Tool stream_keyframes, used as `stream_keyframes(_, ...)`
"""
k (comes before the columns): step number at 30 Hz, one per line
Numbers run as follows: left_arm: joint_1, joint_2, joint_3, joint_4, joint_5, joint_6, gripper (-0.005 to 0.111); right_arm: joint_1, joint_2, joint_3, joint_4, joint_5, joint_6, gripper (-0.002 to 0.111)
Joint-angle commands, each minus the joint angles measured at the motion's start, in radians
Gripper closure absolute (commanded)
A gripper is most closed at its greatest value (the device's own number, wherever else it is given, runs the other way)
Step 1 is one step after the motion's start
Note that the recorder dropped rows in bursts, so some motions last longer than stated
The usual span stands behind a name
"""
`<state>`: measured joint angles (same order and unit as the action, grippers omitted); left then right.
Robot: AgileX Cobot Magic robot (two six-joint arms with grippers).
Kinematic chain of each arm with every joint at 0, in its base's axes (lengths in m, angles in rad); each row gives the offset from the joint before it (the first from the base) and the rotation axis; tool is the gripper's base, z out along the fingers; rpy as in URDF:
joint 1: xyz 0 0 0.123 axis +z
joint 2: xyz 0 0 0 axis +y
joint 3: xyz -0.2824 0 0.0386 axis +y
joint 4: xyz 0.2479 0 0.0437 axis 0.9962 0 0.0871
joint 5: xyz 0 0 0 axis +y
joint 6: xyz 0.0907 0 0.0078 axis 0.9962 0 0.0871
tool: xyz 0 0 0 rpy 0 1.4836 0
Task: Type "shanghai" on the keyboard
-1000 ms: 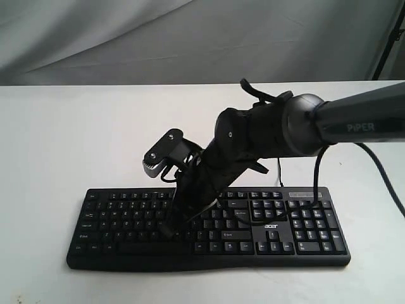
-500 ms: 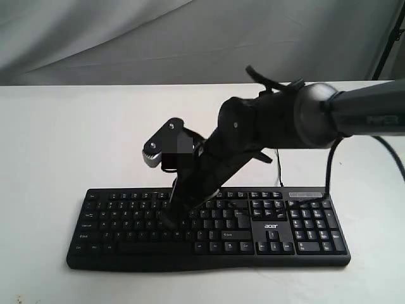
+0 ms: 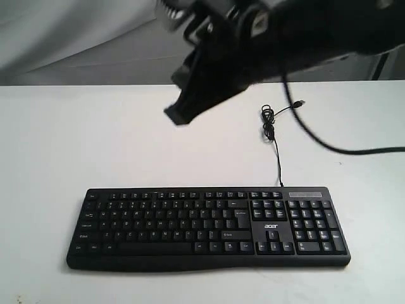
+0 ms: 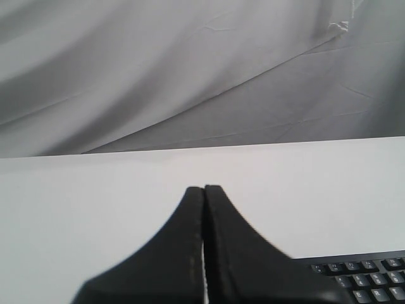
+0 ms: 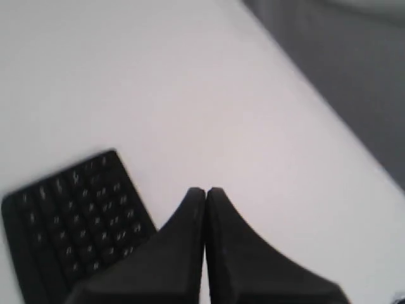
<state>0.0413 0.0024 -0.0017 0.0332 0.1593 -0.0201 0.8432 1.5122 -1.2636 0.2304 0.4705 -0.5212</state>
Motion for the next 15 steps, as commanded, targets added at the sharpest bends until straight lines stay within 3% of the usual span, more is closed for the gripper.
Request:
stream_keyframes(1,-0.006,-0.002,0.002,-0.002,-0.006,-0.003,0.107,-0.007,-0.152,0.000,0.005,-0.068,0.018,0.108)
stream_keyframes(7,-0.006,-0.002,0.002,-0.002,-0.006,-0.003,0.107,-0.007,-0.286,0.000,0.045,-0.114,0.018,0.108)
stream_keyframes(10,-0.006,-0.002,0.002,-0.002,-0.006,-0.003,0.107,-0.007,-0.353,0.000,-0.022,-0.177,0.010,0.108)
stream_keyframes(15,-0.006,-0.002,0.002,-0.002,-0.006,-0.003,0.107,-0.073,-0.438,0.003,-0.096,-0.126,0.193,0.108)
